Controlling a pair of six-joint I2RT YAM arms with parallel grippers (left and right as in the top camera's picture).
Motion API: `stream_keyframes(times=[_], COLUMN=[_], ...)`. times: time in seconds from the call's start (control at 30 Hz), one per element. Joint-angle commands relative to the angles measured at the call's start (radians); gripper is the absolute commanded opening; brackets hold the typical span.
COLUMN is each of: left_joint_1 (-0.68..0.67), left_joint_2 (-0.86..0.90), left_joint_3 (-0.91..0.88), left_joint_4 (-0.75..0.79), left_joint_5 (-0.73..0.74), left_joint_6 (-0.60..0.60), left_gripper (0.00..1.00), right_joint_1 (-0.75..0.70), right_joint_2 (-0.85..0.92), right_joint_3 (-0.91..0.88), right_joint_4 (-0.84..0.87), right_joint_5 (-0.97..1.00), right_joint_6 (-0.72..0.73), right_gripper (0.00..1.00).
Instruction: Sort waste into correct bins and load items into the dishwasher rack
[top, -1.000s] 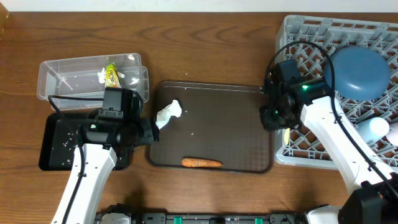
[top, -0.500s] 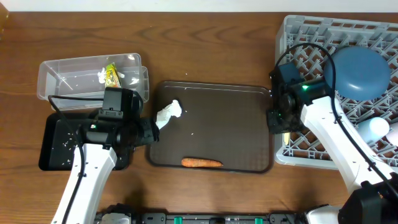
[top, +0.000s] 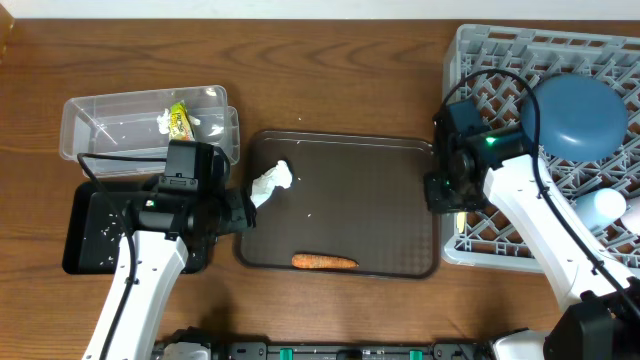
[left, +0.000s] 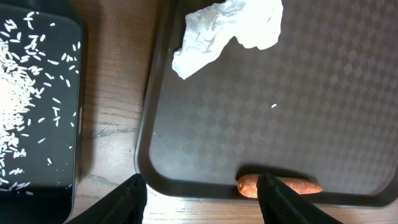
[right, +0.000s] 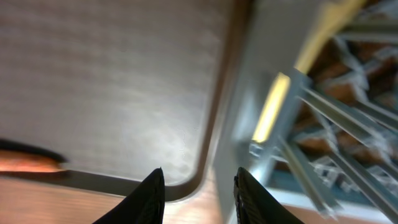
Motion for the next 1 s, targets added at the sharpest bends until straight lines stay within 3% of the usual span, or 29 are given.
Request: stream_keyframes(times=[0.0, 0.3, 0.47, 0.7, 0.97], left_joint_1=[0.005, 0.005, 0.005, 0.005, 0.005], left_joint_2=[0.006, 0.006, 0.006, 0.006, 0.006], left_joint_3=[-0.012, -0.012, -0.012, -0.012, -0.012], left_joint_4=[-0.003, -0.003, -0.003, -0.003, -0.003], left_joint_5=[-0.013, -0.013, -0.013, -0.013, -0.013], left_joint_6=[-0.002, -0.002, -0.002, -0.002, -0.002], left_gripper=[0.6, 0.59, 0.59, 0.59, 0.6], right_joint_1=[0.003, 0.004, 0.003, 0.003, 0.003], right_joint_2=[0.002, 0.026, 0.053, 0.053, 0.053], right_joint_3=[-0.003, -0.019, -0.069, -0.076, -0.076], right_joint_4=[0.037, 0.064, 0.06, -0.006, -0.037], right_joint_5=[-0.154, -0.089, -0.084, 0.074, 0.114], right_joint_6=[-0.05, -0.045, -0.012, 0.097, 0.132], right_gripper=[0.36, 0.39, 0.33, 0.34, 0.35])
